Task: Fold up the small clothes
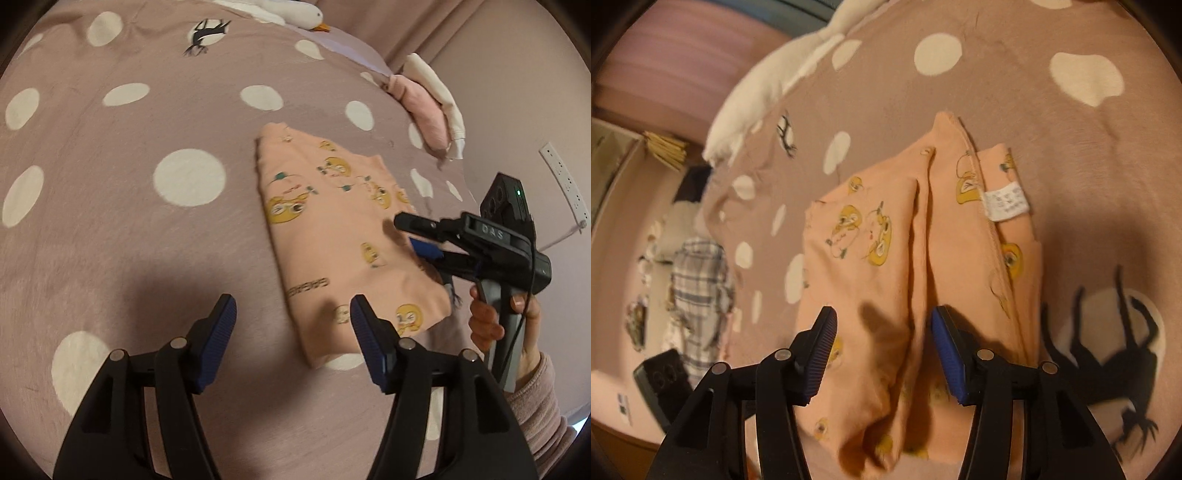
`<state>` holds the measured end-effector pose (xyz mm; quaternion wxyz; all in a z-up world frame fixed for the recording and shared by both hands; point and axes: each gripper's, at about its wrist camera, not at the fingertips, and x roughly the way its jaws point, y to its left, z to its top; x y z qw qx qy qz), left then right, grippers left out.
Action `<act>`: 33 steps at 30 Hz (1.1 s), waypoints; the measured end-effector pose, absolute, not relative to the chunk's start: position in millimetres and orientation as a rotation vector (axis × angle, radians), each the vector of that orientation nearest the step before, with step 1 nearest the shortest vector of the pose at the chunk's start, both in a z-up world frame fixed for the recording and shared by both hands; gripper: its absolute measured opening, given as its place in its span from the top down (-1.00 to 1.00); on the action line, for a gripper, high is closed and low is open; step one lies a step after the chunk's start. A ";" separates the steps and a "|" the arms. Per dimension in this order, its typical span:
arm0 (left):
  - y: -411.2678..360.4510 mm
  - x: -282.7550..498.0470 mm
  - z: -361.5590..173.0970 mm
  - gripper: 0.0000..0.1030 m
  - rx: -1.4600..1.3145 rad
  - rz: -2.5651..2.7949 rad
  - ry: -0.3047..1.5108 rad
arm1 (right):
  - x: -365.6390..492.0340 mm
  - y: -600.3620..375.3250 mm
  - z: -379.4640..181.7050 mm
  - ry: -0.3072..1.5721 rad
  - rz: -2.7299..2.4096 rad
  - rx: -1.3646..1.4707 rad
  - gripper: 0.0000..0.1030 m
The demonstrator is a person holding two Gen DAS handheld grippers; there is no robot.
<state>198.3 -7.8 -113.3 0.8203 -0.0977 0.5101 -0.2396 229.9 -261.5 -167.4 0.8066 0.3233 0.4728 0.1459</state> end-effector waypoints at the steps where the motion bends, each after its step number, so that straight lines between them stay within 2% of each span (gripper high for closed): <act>1: -6.8 197.8 -113.5 -0.24 -0.207 -0.508 1.086 | 232.7 -259.2 -166.6 1.005 0.316 0.686 -0.04; 5: -6.1 197.3 -109.2 -0.24 -0.203 -0.504 1.074 | 240.2 -253.6 -163.7 0.970 0.339 0.680 -0.02; 6: -5.6 197.5 -108.4 -0.24 -0.203 -0.503 1.071 | 240.9 -252.4 -162.7 0.963 0.336 0.670 0.12; 7: -5.6 197.7 -107.6 -0.24 -0.205 -0.502 1.067 | 242.0 -250.7 -162.7 0.963 0.328 0.653 0.35; 9: -4.4 197.0 -105.6 -0.24 -0.209 -0.503 1.062 | 244.1 -248.3 -163.9 0.970 0.303 0.620 0.64; 12: -3.1 194.8 -103.1 -0.24 -0.198 -0.498 1.054 | 242.9 -248.0 -161.7 0.958 0.297 0.610 0.75; 25: -6.0 192.9 -99.3 -0.24 -0.190 -0.506 1.046 | 229.3 -261.4 -107.3 0.817 0.285 0.487 0.81; 29: -13.4 195.7 -100.7 -0.24 -0.175 -0.513 1.053 | 224.7 -284.5 -114.3 0.823 0.223 0.495 0.81; 33: -26.8 202.5 -103.1 -0.24 -0.170 -0.530 1.064 | 230.5 -299.3 -146.6 0.916 0.168 0.516 0.80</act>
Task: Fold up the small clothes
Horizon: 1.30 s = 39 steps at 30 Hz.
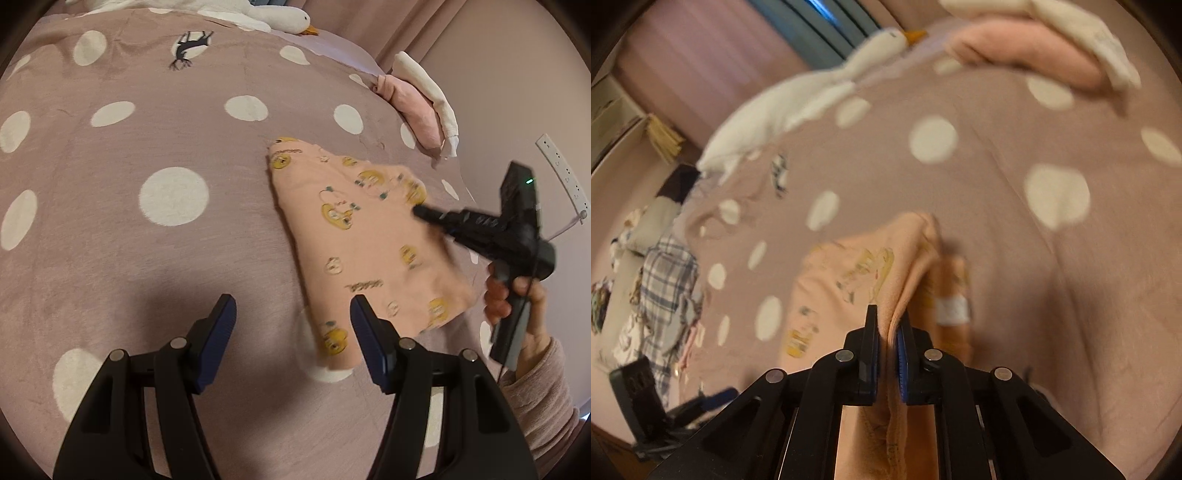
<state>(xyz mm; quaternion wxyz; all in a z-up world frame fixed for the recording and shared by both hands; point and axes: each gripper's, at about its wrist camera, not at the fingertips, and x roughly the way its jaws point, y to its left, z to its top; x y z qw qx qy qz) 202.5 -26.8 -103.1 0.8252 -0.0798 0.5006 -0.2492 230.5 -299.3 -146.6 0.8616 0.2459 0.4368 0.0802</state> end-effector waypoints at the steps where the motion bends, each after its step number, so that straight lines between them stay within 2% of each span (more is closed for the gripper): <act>1: -32.2 205.0 -104.0 -0.24 -0.167 -0.535 1.069 | 232.2 -300.9 -153.8 0.934 0.154 0.516 0.80; 5: -56.2 214.0 -105.0 -0.24 -0.134 -0.563 1.072 | 225.8 -304.7 -148.0 0.907 0.114 0.543 0.76; 12: -80.2 243.2 -105.8 -0.19 -0.199 -0.596 1.055 | 184.9 -270.5 -108.0 0.747 0.242 0.328 0.75; 14: -87.6 254.6 -107.1 -0.02 -0.215 -0.588 1.052 | 175.4 -252.1 -112.7 0.760 0.307 0.267 0.75; 16: -94.3 264.5 -108.9 0.25 -0.225 -0.580 1.052 | 171.3 -242.0 -122.2 0.793 0.323 0.221 0.75; 22: -112.5 300.6 -132.6 0.28 -0.195 -0.518 1.094 | 160.1 -227.1 -167.5 0.920 0.318 0.091 0.76; 24: -115.8 310.5 -138.2 0.35 -0.166 -0.487 1.090 | 155.7 -227.2 -169.6 0.918 0.322 0.078 0.76; 29: -115.6 331.8 -136.1 0.32 -0.177 -0.453 1.097 | 158.7 -233.8 -150.7 0.921 0.374 0.125 0.76; 34: -105.5 310.3 -128.7 0.31 -0.167 -0.490 1.068 | 192.3 -243.5 -126.1 0.822 0.305 0.173 0.76; 39: -97.5 261.9 -122.4 0.32 -0.093 -0.550 1.017 | 249.3 -246.4 -127.6 0.821 0.255 0.247 0.75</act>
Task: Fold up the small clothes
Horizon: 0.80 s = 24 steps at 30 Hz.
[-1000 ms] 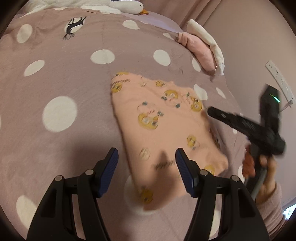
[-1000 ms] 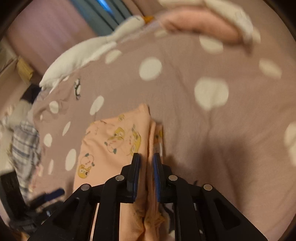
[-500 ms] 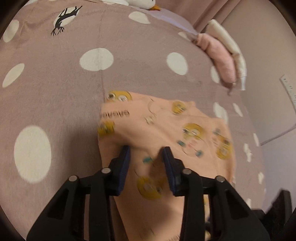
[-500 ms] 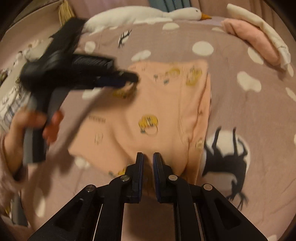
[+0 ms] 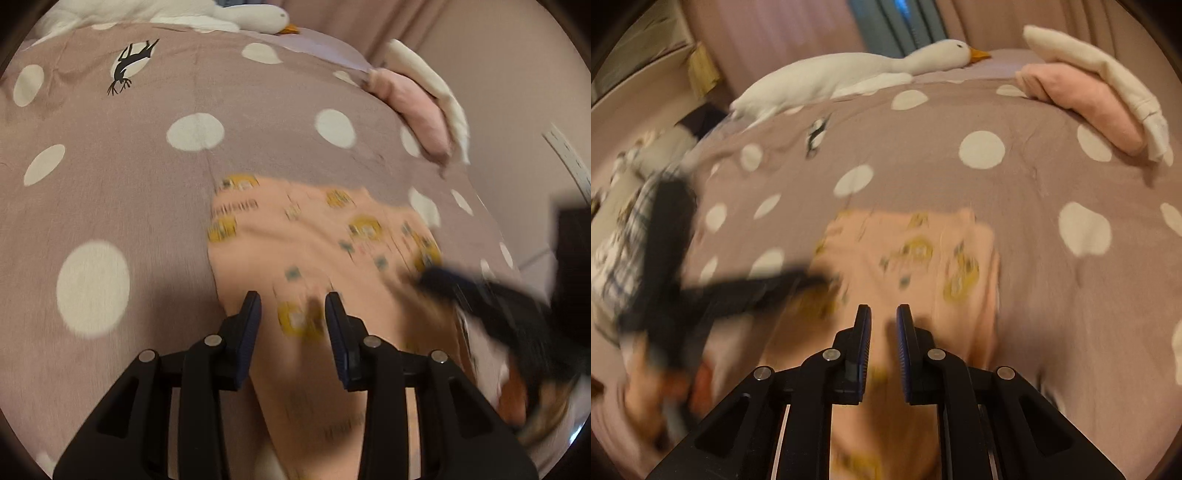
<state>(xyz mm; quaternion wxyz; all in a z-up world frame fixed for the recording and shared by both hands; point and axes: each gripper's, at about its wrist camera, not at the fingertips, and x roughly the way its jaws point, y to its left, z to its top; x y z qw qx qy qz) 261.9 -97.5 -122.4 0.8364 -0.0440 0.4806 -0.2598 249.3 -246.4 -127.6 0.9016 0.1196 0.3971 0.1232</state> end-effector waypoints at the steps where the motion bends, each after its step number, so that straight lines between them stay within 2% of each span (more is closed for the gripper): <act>1: -97.5 252.8 -122.1 0.33 -0.070 -0.556 1.014 | 257.5 -246.1 -130.6 0.835 0.248 0.253 0.75; 6: -101.7 224.7 -128.1 0.34 0.014 -0.571 1.008 | 287.4 -246.6 -153.1 0.944 0.159 0.284 0.76; 12: -105.9 203.1 -137.9 0.33 0.098 -0.538 0.996 | 288.8 -261.8 -151.4 0.938 0.106 0.397 0.76; 24: -96.8 190.9 -136.4 0.33 0.077 -0.518 1.013 | 203.1 -241.6 -113.8 0.834 0.200 0.151 0.76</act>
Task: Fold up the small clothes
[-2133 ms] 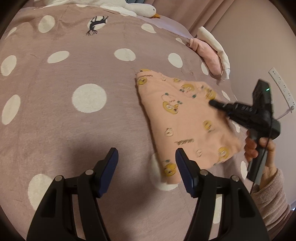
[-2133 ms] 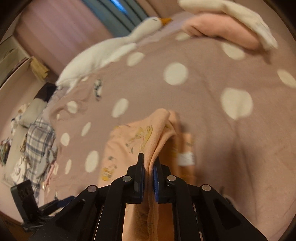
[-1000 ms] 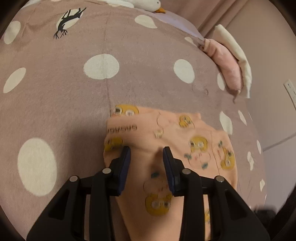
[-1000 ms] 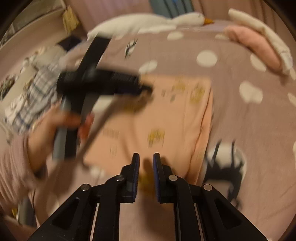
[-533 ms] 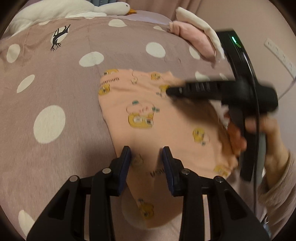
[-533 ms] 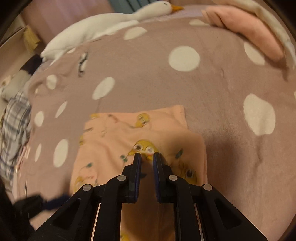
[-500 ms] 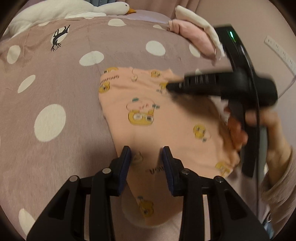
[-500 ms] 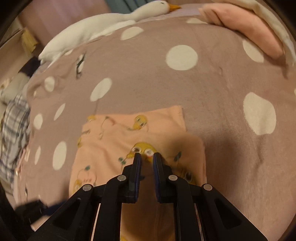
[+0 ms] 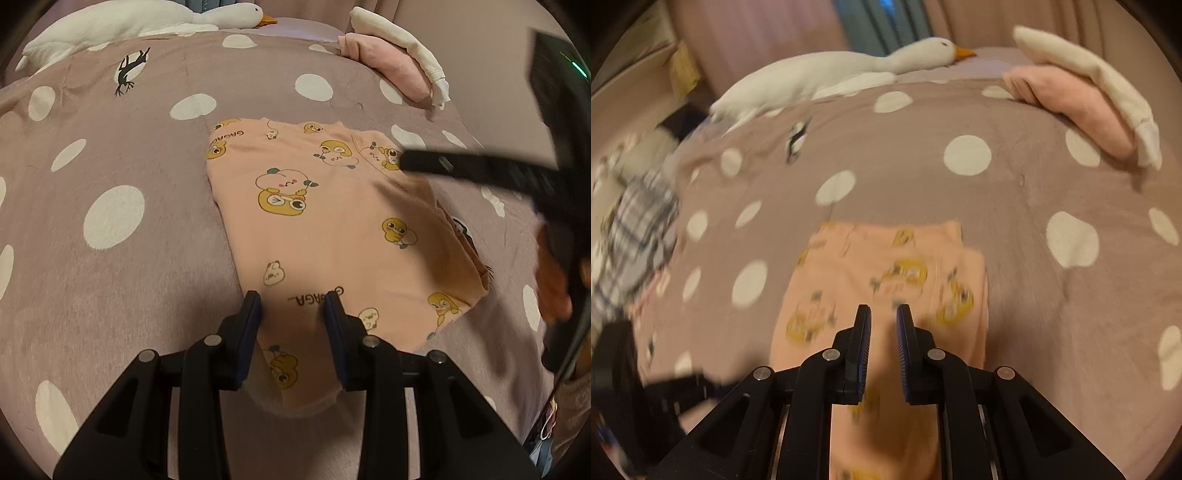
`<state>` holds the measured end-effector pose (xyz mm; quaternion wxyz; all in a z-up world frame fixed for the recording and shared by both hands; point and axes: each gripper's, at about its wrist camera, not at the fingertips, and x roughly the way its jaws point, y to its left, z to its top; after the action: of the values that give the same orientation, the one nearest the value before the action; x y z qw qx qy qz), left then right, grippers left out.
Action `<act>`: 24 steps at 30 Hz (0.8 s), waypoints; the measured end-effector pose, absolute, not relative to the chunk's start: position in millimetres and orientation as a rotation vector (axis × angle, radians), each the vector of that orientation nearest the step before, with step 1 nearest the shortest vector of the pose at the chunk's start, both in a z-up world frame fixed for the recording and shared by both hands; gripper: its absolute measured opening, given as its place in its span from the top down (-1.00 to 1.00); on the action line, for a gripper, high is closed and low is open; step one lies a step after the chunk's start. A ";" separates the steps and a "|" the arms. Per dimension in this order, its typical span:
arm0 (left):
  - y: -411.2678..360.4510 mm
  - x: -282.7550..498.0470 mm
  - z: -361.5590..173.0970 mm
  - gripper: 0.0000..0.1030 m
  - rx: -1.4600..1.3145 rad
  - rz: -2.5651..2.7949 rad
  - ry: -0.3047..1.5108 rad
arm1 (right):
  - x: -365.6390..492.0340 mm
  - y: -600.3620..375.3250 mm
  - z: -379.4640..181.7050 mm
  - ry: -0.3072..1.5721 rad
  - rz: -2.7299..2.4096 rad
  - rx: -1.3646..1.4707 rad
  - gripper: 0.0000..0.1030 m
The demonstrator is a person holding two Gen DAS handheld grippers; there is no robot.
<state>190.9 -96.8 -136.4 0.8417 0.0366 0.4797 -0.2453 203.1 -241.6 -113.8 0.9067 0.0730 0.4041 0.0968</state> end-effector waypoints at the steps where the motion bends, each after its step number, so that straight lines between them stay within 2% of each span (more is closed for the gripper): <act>1: -96.5 189.8 -136.5 0.32 0.076 -0.516 1.015 | 195.7 -240.1 -114.8 0.832 0.202 0.132 0.76; 8: -93.8 183.7 -140.0 0.26 0.080 -0.498 1.030 | 173.7 -233.9 -145.7 0.881 0.124 -0.031 0.76; 12: -86.4 179.5 -144.8 0.19 0.053 -0.495 1.057 | 163.2 -243.7 -150.0 0.880 0.102 0.001 0.75; 15: -78.1 174.6 -143.2 0.03 0.029 -0.487 1.062 | 153.9 -260.7 -152.6 0.900 0.095 0.090 0.41; 19: -63.6 175.3 -137.7 -0.23 -0.056 -0.499 1.079 | 137.9 -291.7 -149.0 0.869 0.156 0.303 0.28; 20: -58.3 178.8 -137.8 -0.26 -0.105 -0.512 1.096 | 137.4 -300.8 -148.8 0.864 0.168 0.358 0.21; 22: -50.2 186.9 -140.8 -0.29 -0.211 -0.545 1.133 | 138.1 -315.2 -150.7 0.857 0.183 0.464 -0.04; 24: -45.0 194.3 -144.4 -0.29 -0.299 -0.557 1.160 | 141.4 -324.8 -154.6 0.859 0.211 0.563 -0.06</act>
<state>194.3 -45.0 -144.4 0.7896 -0.1388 0.5389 -0.2585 141.4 -324.8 -154.6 0.8657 0.2686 0.4101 0.1007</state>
